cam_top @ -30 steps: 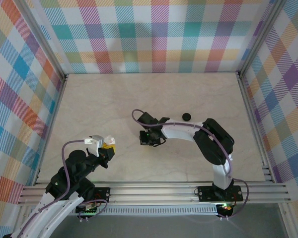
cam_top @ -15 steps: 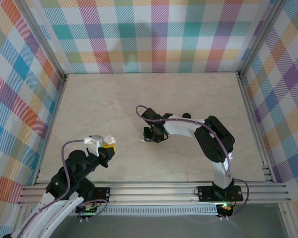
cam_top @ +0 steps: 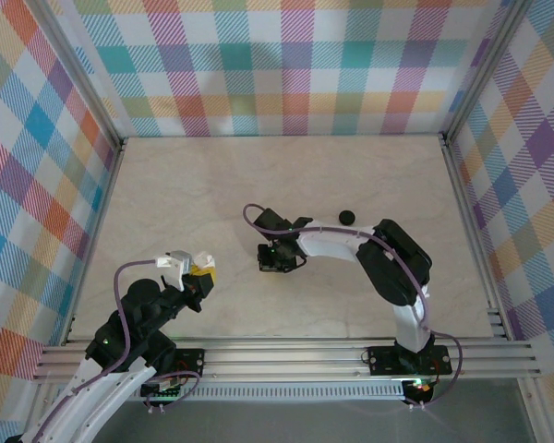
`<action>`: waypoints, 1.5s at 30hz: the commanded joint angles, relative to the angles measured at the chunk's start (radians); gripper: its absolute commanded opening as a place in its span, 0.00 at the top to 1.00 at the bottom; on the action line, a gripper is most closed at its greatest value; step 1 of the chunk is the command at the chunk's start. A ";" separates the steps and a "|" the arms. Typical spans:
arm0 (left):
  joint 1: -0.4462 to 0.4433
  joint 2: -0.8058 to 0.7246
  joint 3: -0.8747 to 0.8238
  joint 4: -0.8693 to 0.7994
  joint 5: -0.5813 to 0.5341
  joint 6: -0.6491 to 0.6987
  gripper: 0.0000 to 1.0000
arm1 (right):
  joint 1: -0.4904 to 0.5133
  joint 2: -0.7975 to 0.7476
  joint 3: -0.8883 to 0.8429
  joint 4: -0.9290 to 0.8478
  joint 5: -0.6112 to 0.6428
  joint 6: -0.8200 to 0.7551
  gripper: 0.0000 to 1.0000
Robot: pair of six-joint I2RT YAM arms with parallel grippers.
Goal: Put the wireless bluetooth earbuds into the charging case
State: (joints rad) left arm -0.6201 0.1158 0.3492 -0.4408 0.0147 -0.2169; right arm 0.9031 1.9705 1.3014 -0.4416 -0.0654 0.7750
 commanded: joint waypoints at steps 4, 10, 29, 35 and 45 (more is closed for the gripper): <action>0.002 -0.013 -0.006 0.025 0.004 -0.012 1.00 | -0.011 0.058 0.055 -0.032 0.018 -0.013 0.88; 0.002 -0.005 -0.005 0.031 0.004 -0.013 1.00 | -0.042 0.076 0.077 -0.085 0.059 -0.049 0.88; 0.002 -0.013 0.011 0.001 -0.010 -0.006 1.00 | -0.084 0.105 0.201 -0.122 0.053 -0.172 0.88; 0.002 -0.018 0.007 0.003 -0.011 -0.007 1.00 | -0.095 0.073 0.204 -0.175 0.098 -0.228 0.87; 0.002 0.024 -0.017 0.080 -0.001 -0.007 1.00 | -0.110 -0.015 0.152 -0.114 0.090 -0.049 0.86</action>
State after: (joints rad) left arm -0.6201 0.1284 0.3473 -0.4122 0.0139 -0.2176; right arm 0.7975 2.0174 1.4727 -0.5747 0.0189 0.6510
